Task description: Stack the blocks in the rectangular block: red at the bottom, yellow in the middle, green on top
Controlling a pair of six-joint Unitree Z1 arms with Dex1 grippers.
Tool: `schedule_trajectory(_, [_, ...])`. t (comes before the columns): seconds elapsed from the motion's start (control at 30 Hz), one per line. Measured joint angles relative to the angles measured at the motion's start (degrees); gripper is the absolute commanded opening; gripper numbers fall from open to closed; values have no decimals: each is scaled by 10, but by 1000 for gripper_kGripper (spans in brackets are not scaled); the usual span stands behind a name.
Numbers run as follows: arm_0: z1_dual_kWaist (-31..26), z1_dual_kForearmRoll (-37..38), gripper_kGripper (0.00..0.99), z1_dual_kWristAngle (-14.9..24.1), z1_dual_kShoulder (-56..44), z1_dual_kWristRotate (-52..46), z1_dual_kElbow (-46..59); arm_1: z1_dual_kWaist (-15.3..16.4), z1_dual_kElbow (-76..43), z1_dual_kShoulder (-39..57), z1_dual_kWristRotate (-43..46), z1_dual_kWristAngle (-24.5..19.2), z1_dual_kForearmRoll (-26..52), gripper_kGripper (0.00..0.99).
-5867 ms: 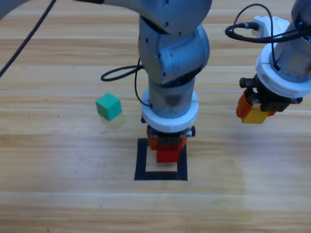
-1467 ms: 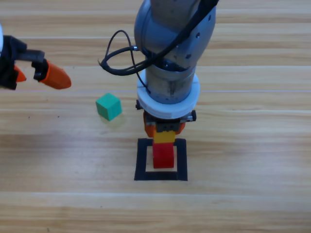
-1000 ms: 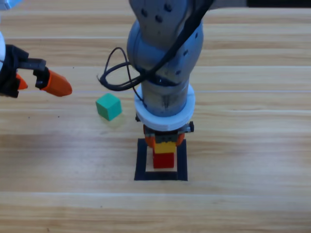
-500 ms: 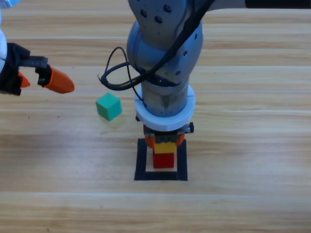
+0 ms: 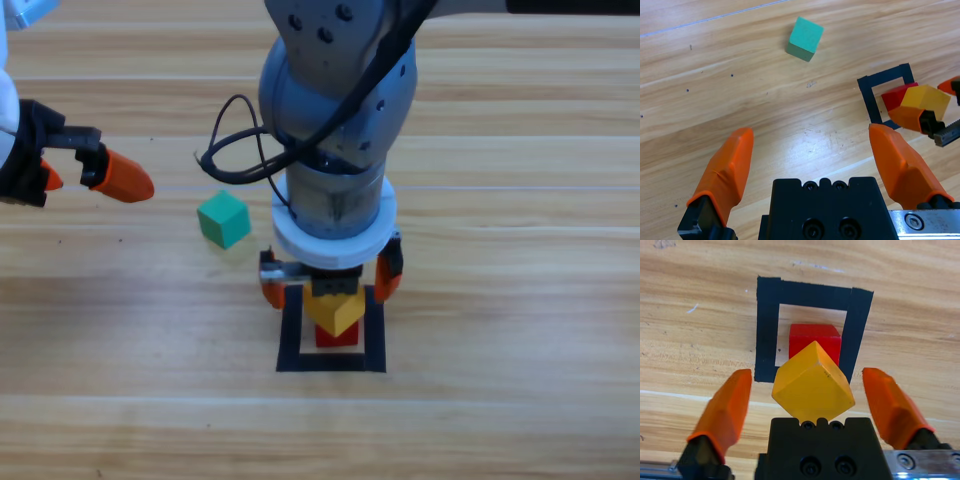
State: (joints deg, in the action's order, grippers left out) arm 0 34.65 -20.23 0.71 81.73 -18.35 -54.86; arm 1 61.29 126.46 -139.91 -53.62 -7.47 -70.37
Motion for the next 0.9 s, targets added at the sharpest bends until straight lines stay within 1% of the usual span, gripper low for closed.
schedule_trajectory(0.07, [0,0,976,0,1,0,0,0,5,0,9,-21,0,990])
schedule_trajectory(0.23, [0,0,974,0,1,0,0,0,21,3,28,-42,0,990])
schedule_trajectory(0.37, [0,4,974,0,1,0,0,1,14,48,96,-46,0,989])
schedule_trajectory(0.5, [0,4,974,0,4,0,0,3,-58,179,242,-50,0,989])
schedule_trajectory(0.53, [0,4,974,0,5,-1,0,3,-94,222,297,-50,0,989])
schedule_trajectory(0.57, [0,4,974,0,5,-1,0,3,-163,299,377,-50,3,990])
schedule_trajectory(0.63, [0,5,974,0,6,-1,0,3,-227,357,432,-49,17,990])
schedule_trajectory(0.67, [0,5,974,0,6,-2,0,2,-295,399,477,-31,53,990])
schedule_trajectory(0.7, [0,5,976,0,6,-4,0,0,-367,431,525,4,84,990])
schedule_trajectory(0.77, [0,6,976,0,6,-8,1,0,-465,464,563,69,111,990])
schedule_trajectory(0.87, [0,11,976,0,7,-12,10,-1,-547,486,643,160,170,990])
schedule_trajectory(0.9, [0,16,976,0,7,-12,12,-1,-554,489,643,164,178,990])
